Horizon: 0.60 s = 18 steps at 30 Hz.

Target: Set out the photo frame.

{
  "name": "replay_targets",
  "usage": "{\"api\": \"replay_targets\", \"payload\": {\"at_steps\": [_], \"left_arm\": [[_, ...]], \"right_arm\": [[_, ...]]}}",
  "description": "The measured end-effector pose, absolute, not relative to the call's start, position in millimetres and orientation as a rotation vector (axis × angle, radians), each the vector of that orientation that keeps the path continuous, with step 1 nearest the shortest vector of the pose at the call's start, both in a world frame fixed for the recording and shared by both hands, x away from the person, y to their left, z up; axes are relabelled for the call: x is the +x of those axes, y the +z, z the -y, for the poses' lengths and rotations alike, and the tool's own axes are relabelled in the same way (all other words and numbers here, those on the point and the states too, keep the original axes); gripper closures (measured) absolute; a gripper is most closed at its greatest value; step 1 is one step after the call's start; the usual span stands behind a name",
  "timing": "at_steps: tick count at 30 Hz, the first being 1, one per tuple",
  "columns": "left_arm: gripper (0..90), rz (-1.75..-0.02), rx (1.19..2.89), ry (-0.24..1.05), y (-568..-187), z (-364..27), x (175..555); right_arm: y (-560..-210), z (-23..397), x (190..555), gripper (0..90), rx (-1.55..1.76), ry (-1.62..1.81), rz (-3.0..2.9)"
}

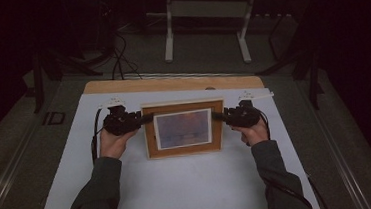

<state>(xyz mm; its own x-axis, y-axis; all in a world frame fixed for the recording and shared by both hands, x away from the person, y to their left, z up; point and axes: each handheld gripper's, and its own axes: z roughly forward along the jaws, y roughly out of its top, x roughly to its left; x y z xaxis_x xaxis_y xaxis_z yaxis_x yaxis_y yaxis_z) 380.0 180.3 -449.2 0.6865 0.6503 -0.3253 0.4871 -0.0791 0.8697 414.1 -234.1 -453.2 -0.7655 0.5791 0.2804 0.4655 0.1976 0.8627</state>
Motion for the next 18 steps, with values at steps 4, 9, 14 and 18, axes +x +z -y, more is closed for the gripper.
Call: {"api": "replay_targets", "payload": {"at_steps": [4,9,14,18], "left_arm": [[65.9,-0.920,1.724,0.168,-449.4,-180.9,380.7],[65.7,-0.917,1.720,0.170,-449.7,-181.2,380.9],[65.6,-0.917,1.718,0.171,-449.8,-181.3,381.1],[65.4,-0.919,1.715,0.167,-450.2,-181.7,381.6]], "right_arm": [[-452.9,234.2,413.1,61.6,1.026,1.621,-2.352],[-452.5,234.2,411.4,62.1,1.024,1.612,-2.357],[-452.5,234.4,411.0,62.3,1.023,1.611,-2.358],[-452.4,234.3,410.3,62.7,1.022,1.611,-2.359]]}}
